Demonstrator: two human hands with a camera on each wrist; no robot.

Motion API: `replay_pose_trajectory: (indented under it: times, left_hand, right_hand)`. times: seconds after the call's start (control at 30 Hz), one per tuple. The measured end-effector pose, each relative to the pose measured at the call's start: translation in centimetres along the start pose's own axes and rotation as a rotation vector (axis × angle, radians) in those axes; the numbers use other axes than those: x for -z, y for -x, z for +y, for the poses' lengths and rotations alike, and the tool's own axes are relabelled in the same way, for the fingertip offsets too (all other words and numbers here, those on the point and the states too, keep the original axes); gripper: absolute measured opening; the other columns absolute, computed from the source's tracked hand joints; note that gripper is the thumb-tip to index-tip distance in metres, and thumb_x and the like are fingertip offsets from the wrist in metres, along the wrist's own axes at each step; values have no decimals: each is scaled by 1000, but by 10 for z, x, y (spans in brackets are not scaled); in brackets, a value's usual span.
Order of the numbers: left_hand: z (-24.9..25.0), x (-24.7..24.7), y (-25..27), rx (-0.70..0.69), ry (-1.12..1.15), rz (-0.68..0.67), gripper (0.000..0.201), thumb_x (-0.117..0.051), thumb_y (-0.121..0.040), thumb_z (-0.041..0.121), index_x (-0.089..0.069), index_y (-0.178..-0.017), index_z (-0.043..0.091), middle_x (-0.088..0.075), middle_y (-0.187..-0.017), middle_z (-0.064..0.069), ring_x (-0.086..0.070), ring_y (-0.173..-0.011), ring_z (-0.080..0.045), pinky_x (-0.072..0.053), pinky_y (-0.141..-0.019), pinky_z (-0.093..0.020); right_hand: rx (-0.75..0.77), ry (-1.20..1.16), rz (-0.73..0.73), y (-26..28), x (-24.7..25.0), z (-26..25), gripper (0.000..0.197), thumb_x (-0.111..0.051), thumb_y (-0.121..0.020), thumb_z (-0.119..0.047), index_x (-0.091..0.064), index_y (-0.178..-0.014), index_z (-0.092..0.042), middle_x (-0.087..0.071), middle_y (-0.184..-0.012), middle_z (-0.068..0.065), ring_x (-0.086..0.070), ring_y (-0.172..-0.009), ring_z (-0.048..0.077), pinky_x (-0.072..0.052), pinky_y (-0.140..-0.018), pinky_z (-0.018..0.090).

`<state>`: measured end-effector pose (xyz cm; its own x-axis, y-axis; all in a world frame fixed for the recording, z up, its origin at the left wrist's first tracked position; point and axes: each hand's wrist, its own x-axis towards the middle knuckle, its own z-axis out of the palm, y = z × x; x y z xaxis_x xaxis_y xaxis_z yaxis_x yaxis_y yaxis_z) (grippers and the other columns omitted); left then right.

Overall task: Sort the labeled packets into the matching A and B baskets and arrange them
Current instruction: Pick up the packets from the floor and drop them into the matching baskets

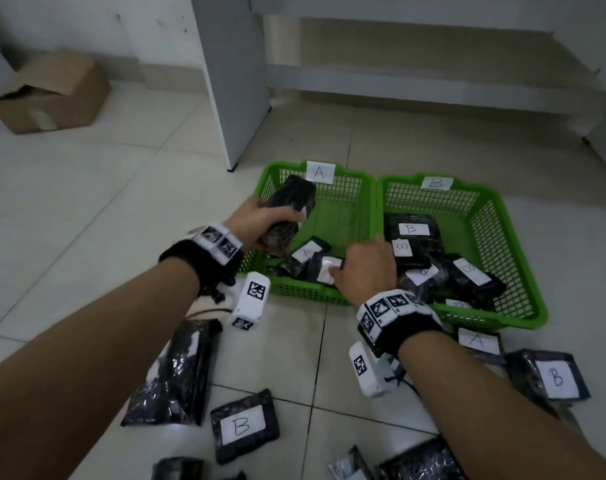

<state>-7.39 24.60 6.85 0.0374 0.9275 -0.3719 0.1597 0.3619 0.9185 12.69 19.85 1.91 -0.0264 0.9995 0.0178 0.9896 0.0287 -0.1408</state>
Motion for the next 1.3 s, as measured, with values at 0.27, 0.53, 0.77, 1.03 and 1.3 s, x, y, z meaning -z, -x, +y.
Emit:
replay_pose_trajectory:
  times: [0.27, 0.53, 0.77, 1.03, 1.3]
  left_hand:
    - [-28, -13, -62, 26, -881, 136, 59, -73, -82, 47, -60, -114, 0, -66, -101, -16, -62, -81, -29, -44, -57, -28]
    - [-47, -16, -62, -164, -1250, 139, 45, -42, -98, 34, -53, -133, 8, -48, -131, -20, -55, -115, -39, -48, -95, -44]
    - [-37, 30, 26, -500, -1054, 378, 33, -48, -91, 32, -65, -99, 4, -59, -107, -19, -59, -96, -38, -51, -79, -44]
    - [-121, 79, 132, -23, -1241, 303, 46, -53, -88, 46, -56, -116, 9, -51, -120, -16, -52, -110, -38, -49, -84, -45]
    - [-180, 78, 160, 315, -1213, 154, 106, -70, -61, 78, -27, -143, 27, -40, -133, -18, -52, -115, -42, -49, -94, -47]
  right_hand:
    - [151, -6, 96, 6, -15, 10, 27, -58, -97, -40, -72, -102, -17, -67, -105, 1, -46, -112, 22, -35, -98, 38]
    - [214, -31, 140, 20, -9, -3, 41, -42, -100, -39, -72, -85, -15, -67, -88, 2, -47, -96, 23, -38, -90, 41]
    - [446, -207, 222, 62, -10, -71, 21, -53, -88, -28, -66, -90, -12, -63, -91, 6, -52, -93, 28, -40, -81, 42]
    - [645, -144, -442, 133, -42, -119, 29, -63, -80, -24, -61, -108, -14, -60, -105, 7, -56, -101, 28, -50, -79, 40]
    - [747, 47, -509, 159, -68, -106, 60, -80, -66, -38, -54, -118, -21, -50, -112, 1, -47, -107, 23, -37, -72, 33]
